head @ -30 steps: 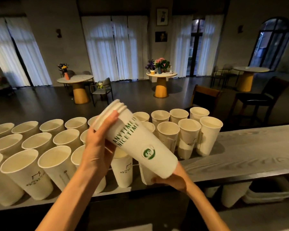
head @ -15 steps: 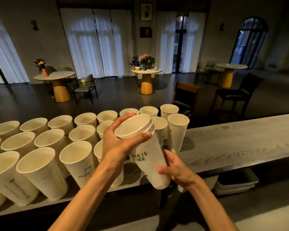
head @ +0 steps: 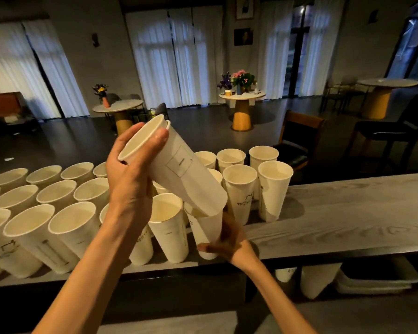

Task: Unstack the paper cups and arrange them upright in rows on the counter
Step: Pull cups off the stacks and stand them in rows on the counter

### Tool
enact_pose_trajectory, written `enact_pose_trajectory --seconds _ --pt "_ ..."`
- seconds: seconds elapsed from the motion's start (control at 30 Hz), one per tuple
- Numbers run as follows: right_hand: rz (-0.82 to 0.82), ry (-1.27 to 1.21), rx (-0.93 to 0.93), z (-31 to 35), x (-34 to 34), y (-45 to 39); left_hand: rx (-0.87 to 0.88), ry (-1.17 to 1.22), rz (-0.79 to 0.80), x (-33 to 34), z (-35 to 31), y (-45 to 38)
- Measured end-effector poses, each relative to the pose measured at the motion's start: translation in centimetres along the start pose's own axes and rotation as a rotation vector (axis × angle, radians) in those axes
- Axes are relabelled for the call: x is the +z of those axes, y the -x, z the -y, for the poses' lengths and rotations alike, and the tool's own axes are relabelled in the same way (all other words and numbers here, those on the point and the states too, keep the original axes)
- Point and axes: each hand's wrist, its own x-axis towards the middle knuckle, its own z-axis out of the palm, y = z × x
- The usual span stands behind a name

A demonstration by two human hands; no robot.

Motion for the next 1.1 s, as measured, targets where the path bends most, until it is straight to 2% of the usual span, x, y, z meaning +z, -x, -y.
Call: enact_pose_trajectory --seconds 0.1,0.17,0.27,0.33,0.4,0.5,0.6,0.67,0.77,0.83,0.9,1.0,1.1 --pt "0.086 0.041 0.016 0.0 -1.8 1.0 -0.012 0.01 0.046 1.2 0.1 0.5" --pt "0.033 0.003 0.003 0.1 -4.7 2.0 -0.041 0.048 0.092 2.5 0.3 0.7" --pt "-0.112 -0.372 0.051 1.3 -9.2 3.1 -0.107 0.06 0.209 4.7 1.2 1.0" --pt "-0.026 -0.655 0.159 3.4 -11.5 4.1 -0.194 0.02 0.35 6.8 2.5 1.8" --pt "0.117 -0.809 0.165 5.4 -12.8 5.3 -0.29 -0.027 0.452 8.7 3.9 2.7" --pt "0.169 -0.673 0.041 6.4 -13.8 6.5 -0.368 -0.075 0.51 10.5 5.1 3.1" --pt "0.073 -0.467 0.043 5.8 -14.4 6.7 -0.307 -0.18 0.547 11.1 5.1 2.4" --pt "0.014 -0.295 0.007 4.9 -15.3 6.7 -0.232 -0.197 0.477 11.2 4.7 1.7" --pt "-0.189 -0.044 -0.043 2.8 -16.3 7.1 -0.029 -0.085 0.24 10.9 2.7 0.6" --pt "-0.336 -0.03 0.0 1.0 -16.8 7.4 0.172 -0.125 0.137 10.7 1.9 0.6" --pt "-0.454 -0.075 0.061 -0.6 -17.2 7.3 0.268 -0.234 0.138 10.8 2.7 1.9" --pt "-0.495 -0.096 0.091 -2.0 -17.6 6.6 0.215 -0.341 0.217 11.6 7.0 5.2" --pt "-0.462 -0.066 0.074 -2.7 -17.4 6.0 0.133 -0.359 0.202 11.5 11.8 7.1"
